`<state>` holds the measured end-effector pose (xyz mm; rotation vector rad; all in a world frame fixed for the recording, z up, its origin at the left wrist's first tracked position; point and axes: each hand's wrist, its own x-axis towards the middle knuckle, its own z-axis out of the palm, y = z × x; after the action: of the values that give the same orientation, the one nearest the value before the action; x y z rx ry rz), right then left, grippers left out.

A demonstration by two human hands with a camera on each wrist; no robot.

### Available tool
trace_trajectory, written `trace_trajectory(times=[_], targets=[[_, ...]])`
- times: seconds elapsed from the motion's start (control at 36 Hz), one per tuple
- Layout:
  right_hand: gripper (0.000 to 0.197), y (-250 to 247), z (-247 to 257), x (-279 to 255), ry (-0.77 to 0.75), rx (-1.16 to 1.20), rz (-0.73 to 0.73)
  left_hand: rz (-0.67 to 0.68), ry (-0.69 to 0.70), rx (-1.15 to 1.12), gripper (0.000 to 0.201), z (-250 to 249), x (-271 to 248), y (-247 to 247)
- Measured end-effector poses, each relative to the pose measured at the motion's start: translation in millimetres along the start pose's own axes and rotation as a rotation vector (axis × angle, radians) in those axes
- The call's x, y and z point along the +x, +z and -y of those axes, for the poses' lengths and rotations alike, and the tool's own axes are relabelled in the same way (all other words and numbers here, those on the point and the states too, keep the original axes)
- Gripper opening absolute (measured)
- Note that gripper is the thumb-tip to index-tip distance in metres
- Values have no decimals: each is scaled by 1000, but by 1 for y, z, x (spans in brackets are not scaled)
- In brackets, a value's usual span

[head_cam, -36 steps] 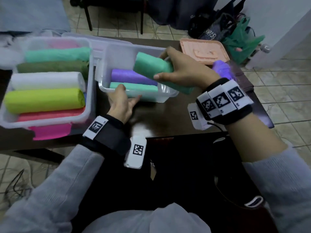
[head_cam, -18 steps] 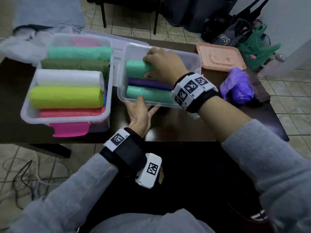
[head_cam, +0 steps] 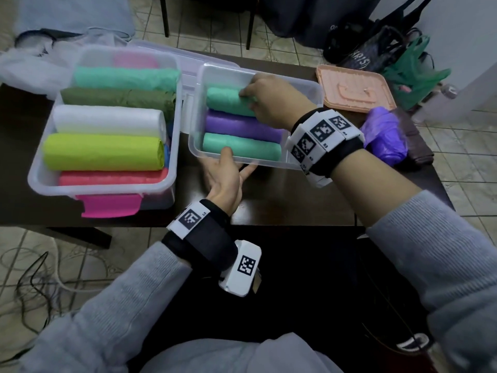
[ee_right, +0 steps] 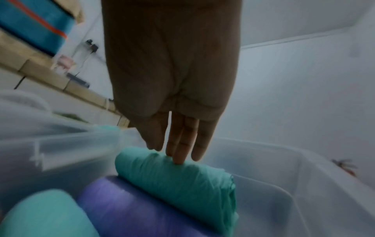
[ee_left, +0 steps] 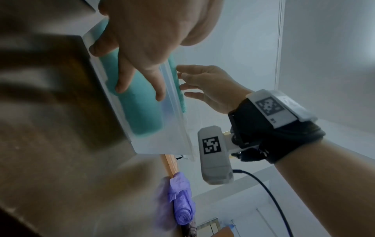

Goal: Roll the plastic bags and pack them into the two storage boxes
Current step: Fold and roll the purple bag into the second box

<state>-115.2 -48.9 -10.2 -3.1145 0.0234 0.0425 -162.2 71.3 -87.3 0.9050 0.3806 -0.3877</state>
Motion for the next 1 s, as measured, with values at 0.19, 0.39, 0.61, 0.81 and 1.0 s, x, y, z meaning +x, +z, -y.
trace_trajectory(times=[0.19, 0.39, 0.61, 0.81, 1.0], targets=[[31, -7, -21, -19, 220, 219, -414, -45, -3, 22, 39, -5, -5, 10], [51, 15, -55, -49, 841, 663, -259, -87, -30, 39, 45, -9, -8, 18], [49, 36, -66, -60, 853, 1042, -222, -71, -71, 45, 55, -23, -15, 31], [52, 40, -69, -57, 788, 988, -261, -47, -76, 31, 54, -31, -10, 34], [52, 43, -72, -57, 770, 991, -221, -75, -101, 67, 53, -33, -7, 33]])
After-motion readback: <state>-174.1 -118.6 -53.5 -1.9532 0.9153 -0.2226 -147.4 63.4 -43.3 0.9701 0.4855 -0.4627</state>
